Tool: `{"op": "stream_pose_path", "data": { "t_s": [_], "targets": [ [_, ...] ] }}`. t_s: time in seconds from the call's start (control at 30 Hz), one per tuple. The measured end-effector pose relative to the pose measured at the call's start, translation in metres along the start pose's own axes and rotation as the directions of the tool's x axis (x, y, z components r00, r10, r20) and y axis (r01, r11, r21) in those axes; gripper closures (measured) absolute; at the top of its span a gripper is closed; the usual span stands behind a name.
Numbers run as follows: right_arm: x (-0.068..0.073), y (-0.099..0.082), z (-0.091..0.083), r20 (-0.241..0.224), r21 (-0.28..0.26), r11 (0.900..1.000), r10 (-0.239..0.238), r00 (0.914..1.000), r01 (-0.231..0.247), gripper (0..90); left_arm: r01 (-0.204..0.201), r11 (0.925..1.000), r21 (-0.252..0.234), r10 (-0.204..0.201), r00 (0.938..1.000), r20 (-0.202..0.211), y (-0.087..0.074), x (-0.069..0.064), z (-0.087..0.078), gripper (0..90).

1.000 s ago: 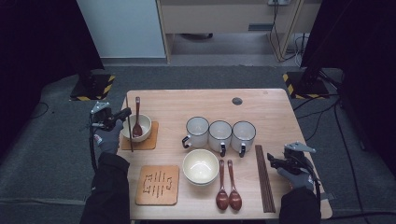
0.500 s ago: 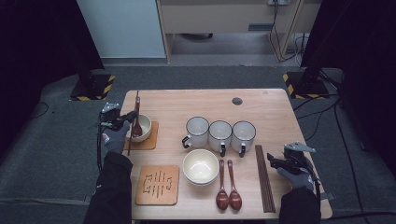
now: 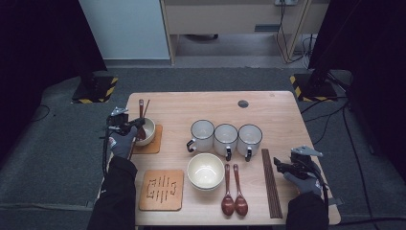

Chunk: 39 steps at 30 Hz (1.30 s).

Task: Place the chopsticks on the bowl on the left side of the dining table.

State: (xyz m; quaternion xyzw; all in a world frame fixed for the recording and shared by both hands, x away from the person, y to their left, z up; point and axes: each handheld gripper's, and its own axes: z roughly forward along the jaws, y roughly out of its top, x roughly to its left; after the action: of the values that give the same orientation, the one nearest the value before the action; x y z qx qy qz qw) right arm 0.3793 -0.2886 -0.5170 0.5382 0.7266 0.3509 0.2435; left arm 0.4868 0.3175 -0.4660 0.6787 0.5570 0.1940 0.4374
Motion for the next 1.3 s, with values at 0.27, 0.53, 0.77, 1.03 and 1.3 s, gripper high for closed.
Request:
{"op": "stream_pose_path", "data": {
  "t_s": [0.27,0.53,0.77,1.03,1.3],
  "targets": [
    [0.0,0.0,0.0,0.0,0.002,1.0,0.001,1.0,-0.001,22.2,-0.016,0.9992,0.036,0.016,0.9999,-0.005,-0.002,-0.001,0.005,82.8],
    [0.0,0.0,0.0,-0.001,0.003,1.0,0.002,1.0,-0.002,22.4,-0.028,0.9983,0.051,0.029,0.9996,-0.008,-0.002,-0.002,0.007,81.1],
    [0.0,0.0,0.0,-0.002,0.005,1.0,-0.001,1.0,0.001,22.5,-0.038,0.9973,0.062,0.04,0.999,-0.022,-0.003,0.0,0.008,76.1],
    [0.0,0.0,0.0,-0.003,0.002,1.0,0.003,1.0,-0.003,22.6,-0.065,0.9969,0.043,0.067,0.9972,-0.035,0.0,-0.002,0.0,69.7],
    [-0.001,0.001,-0.002,-0.004,-0.008,0.9999,0.006,1.0,-0.006,23.9,-0.086,0.996,0.023,0.087,0.9948,-0.053,-0.003,-0.01,-0.025,67.6]
  ]
}}
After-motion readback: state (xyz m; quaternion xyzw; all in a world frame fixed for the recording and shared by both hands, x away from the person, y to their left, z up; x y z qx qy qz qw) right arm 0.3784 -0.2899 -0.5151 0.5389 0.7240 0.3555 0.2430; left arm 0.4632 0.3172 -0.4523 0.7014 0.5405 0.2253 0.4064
